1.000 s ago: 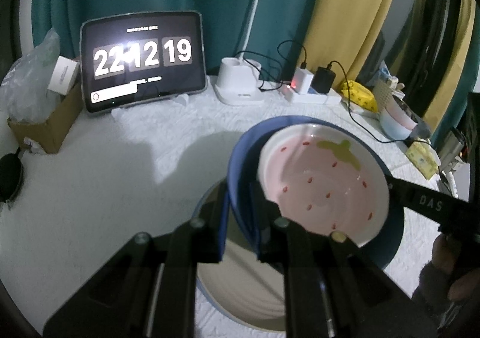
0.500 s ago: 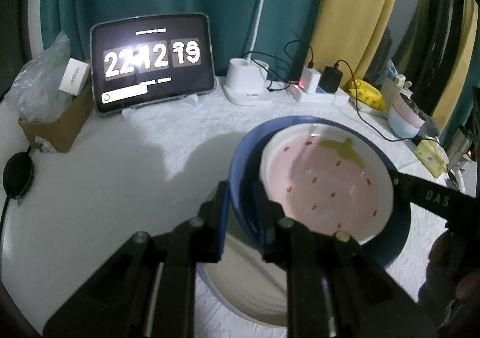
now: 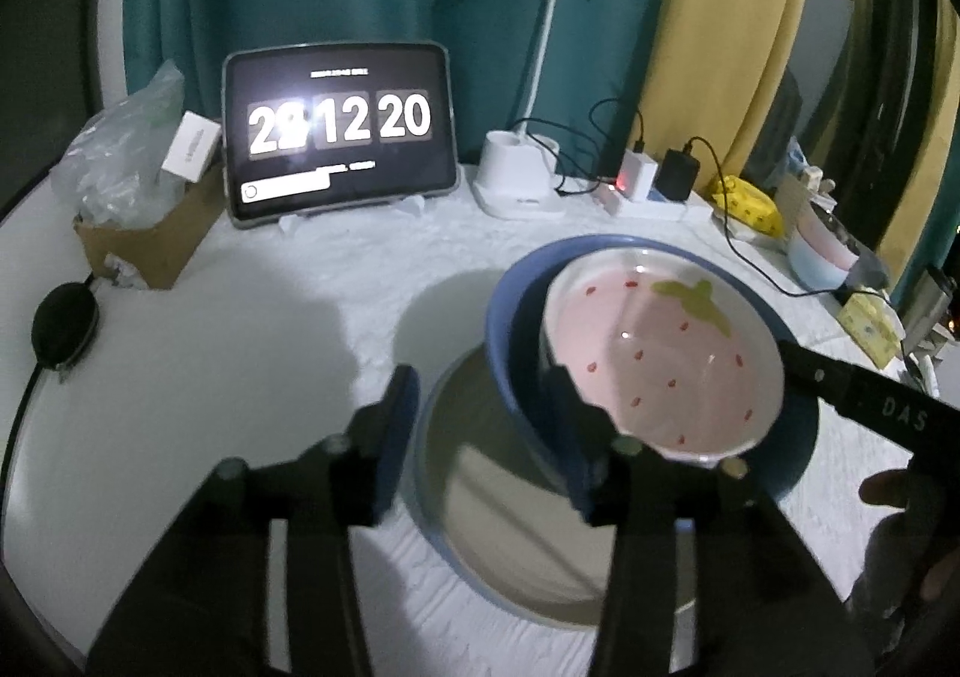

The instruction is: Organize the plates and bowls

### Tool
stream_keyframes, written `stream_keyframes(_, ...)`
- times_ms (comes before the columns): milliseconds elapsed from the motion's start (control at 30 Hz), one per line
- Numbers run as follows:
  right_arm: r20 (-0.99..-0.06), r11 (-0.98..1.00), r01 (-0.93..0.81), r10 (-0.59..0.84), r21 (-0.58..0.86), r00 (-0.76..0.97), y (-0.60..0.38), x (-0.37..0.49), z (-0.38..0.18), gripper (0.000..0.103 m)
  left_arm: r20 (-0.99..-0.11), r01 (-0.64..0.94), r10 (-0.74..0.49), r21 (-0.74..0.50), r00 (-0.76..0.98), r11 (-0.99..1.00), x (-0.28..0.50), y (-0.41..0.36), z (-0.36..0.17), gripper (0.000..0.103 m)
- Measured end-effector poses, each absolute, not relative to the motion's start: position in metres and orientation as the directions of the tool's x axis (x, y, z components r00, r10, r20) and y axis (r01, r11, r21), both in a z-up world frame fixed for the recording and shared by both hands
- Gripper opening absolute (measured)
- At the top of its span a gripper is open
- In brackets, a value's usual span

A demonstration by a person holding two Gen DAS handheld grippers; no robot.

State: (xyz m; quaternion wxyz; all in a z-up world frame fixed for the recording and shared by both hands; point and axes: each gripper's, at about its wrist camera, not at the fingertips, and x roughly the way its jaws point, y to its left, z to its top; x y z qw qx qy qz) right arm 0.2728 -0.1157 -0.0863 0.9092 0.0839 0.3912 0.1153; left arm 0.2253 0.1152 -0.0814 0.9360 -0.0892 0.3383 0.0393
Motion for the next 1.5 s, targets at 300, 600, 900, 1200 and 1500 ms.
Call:
stream_keyframes(300,-0.66,0.959,-0.159,0.277,0.234,0.699,-0.121,0.248,-0.08,0.06,-0.613,-0.117,0.013,-0.13,0.79,0.985,0.201,0.108,-0.074,0.048)
stream_keyframes(600,-0.639,0.965,-0.146,0.253,0.216,0.726,-0.132,0.222,-0.076,0.06,-0.574,-0.094,0.02,-0.1,0.818,0.991,0.172,0.094,-0.066,0.073)
stream_keyframes(900,-0.606,0.967,-0.147,0.247,0.211,0.756,-0.145,0.19,-0.072,0.06,-0.516,-0.061,0.016,-0.071,0.856,0.996,0.139,0.079,-0.054,0.088)
stream_keyframes(1200,-0.544,0.975,-0.154,0.216,0.158,0.81,-0.156,0.148,-0.058,0.06,-0.435,-0.021,-0.008,-0.061,0.901,0.998,0.099,0.064,-0.037,0.089)
stream_keyframes(1500,-0.461,0.981,-0.153,0.192,0.121,0.866,-0.169,0.106,-0.034,0.06,-0.363,-0.008,-0.006,-0.039,0.932,0.999,0.063,0.051,-0.016,0.095)
